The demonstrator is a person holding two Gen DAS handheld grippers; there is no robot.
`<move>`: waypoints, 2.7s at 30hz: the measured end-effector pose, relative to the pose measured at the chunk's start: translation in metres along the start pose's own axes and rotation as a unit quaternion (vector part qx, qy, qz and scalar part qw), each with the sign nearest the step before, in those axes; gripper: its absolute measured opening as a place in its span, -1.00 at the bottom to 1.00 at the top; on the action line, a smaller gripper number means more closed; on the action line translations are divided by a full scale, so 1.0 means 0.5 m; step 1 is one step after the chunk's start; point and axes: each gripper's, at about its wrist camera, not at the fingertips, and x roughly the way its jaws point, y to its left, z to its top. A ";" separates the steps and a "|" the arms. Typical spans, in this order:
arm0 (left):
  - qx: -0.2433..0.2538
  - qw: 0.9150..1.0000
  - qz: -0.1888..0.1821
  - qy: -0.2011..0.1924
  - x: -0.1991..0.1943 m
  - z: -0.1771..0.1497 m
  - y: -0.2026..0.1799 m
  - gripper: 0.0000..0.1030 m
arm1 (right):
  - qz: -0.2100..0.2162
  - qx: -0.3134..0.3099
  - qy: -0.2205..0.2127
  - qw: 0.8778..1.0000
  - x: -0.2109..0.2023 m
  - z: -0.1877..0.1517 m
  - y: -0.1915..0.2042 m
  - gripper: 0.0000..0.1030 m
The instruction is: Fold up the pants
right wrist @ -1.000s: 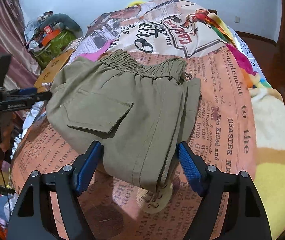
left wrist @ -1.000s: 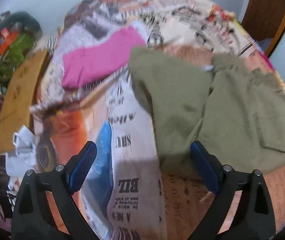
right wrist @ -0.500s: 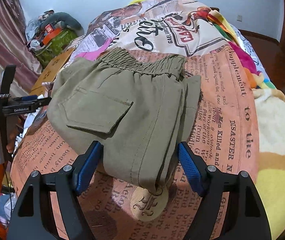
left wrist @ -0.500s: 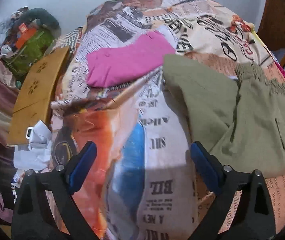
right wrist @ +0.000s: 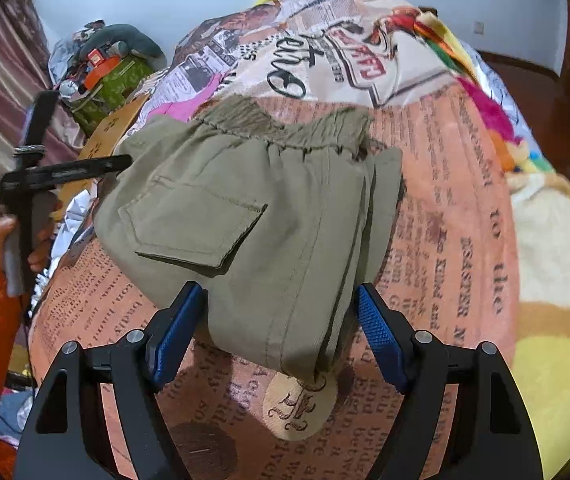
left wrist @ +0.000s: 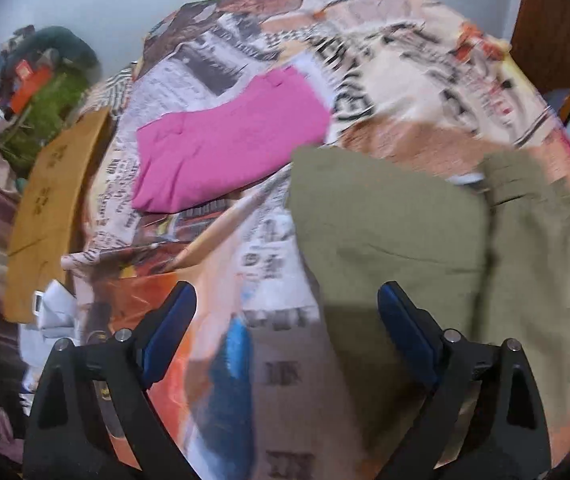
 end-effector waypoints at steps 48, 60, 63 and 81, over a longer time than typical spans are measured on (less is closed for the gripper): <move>0.073 0.996 -0.049 -0.018 -0.017 0.018 -0.162 0.73 | -0.052 -0.090 -0.059 0.993 0.031 0.155 -0.031 -0.80; 0.065 0.996 -0.050 -0.020 -0.023 0.011 -0.148 0.73 | -0.079 -0.078 0.011 0.994 0.092 0.158 -0.052 -0.61; 0.057 0.997 -0.056 -0.023 -0.042 0.006 -0.132 0.72 | -0.084 -0.083 0.007 0.993 0.069 0.153 -0.048 -0.59; -0.026 0.998 -0.058 0.009 -0.045 -0.017 0.010 0.72 | -0.054 -0.003 -0.009 0.998 0.030 0.105 -0.079 0.19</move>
